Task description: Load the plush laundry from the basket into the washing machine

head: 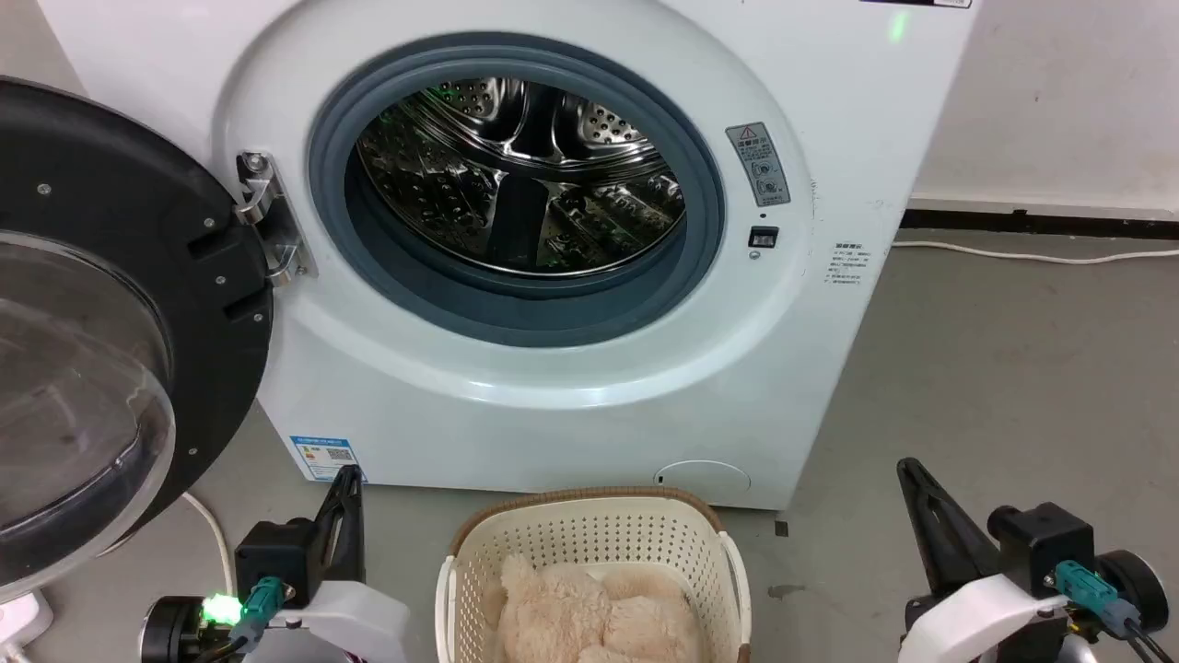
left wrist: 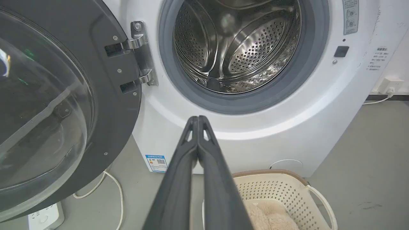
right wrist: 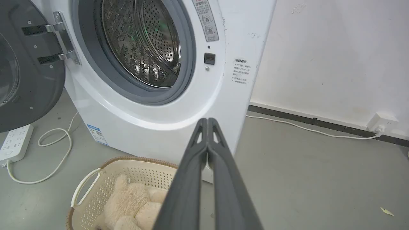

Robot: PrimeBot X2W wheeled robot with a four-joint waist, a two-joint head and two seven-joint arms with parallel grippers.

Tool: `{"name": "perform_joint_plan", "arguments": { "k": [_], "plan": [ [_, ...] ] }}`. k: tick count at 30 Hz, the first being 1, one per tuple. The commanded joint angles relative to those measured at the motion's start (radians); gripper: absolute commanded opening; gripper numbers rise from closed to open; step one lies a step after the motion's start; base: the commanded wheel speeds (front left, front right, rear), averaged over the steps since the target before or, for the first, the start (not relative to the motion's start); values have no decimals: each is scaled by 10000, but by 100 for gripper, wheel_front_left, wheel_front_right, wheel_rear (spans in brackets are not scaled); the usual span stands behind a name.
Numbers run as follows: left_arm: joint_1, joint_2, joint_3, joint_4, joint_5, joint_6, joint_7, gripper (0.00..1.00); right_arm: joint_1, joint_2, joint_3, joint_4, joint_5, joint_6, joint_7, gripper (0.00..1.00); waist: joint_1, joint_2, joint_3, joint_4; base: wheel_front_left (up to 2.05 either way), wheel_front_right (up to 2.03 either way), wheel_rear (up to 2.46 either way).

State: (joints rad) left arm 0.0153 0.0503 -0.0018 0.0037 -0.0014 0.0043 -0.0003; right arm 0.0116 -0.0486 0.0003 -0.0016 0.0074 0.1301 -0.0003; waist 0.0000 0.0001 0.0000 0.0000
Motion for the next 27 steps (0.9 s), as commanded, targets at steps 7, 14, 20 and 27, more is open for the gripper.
{"name": "perform_joint_plan", "arguments": {
  "k": [7, 14, 20, 27],
  "plan": [
    [-153, -1, 18, -37, 14, -43, 3, 0, -116, -16, -3, 16, -74, 6, 3, 0, 0, -1, 0, 0, 0, 0, 0],
    [-153, -1, 18, -37, 14, -43, 3, 0, -116, -16, -3, 16, -74, 6, 3, 0, 0, -1, 0, 0, 0, 0, 0],
    [-153, -1, 18, -37, 14, -43, 3, 0, -116, -16, -3, 16, -74, 6, 3, 0, 0, -1, 0, 0, 0, 0, 0],
    [-153, -1, 18, -37, 14, -43, 3, 0, -116, -16, -3, 16, -74, 6, 3, 0, 0, -1, 0, 0, 0, 0, 0]
  ]
}}
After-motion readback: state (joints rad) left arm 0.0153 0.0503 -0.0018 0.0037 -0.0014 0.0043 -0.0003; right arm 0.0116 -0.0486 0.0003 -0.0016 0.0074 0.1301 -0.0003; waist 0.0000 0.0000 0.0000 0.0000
